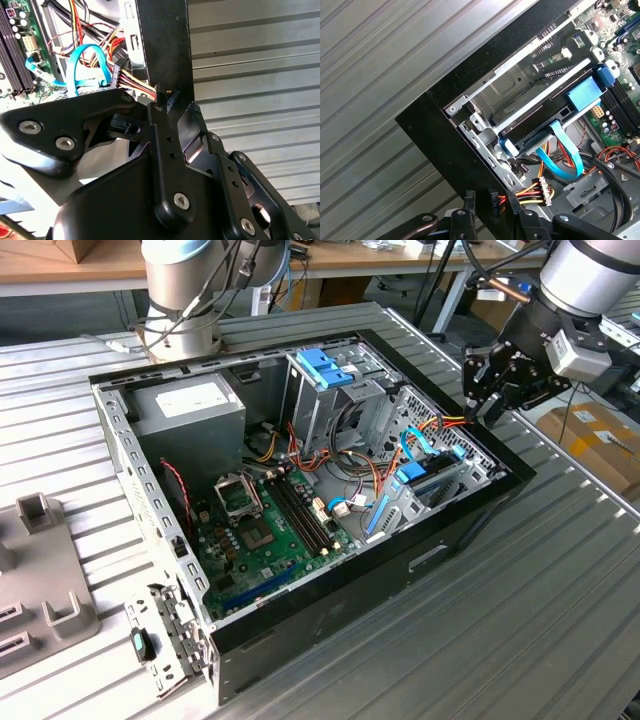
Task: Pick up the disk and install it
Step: 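Insert the second disk wire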
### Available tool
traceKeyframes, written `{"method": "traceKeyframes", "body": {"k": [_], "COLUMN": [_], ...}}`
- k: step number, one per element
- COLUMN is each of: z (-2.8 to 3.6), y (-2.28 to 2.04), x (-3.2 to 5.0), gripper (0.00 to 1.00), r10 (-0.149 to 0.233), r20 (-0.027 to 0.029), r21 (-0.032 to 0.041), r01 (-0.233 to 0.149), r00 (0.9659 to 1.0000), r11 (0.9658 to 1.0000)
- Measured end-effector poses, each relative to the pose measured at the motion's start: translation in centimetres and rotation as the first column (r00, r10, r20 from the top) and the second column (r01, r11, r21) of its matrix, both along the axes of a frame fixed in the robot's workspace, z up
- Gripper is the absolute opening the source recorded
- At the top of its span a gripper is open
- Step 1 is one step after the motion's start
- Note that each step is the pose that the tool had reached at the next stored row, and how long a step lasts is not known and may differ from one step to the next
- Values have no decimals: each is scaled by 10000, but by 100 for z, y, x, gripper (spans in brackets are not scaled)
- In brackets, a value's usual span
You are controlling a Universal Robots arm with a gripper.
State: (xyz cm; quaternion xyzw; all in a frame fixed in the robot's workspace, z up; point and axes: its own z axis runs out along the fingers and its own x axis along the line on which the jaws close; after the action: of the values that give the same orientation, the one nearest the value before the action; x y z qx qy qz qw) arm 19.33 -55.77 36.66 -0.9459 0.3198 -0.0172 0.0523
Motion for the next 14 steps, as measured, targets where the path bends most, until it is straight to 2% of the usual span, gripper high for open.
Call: {"method": "traceKeyframes", "body": {"k": [7,8,9,10,11,14], "z": [0,0,0,0,0,3], "y": [0,1,0,1,0,1], "x": [0,-1,0,0,0,0], "gripper": [37,36,29,29,22,22], "r10": [0,-1,0,0,0,0], "r20": [5,6,6,7,8,10], "r21": [0,0,0,0,0,0], "r01": [0,1,0,0,0,0], "r00": [10000,10000,10000,10000,10000,10000], "r11": [10000,10000,10000,10000,10000,10000]}}
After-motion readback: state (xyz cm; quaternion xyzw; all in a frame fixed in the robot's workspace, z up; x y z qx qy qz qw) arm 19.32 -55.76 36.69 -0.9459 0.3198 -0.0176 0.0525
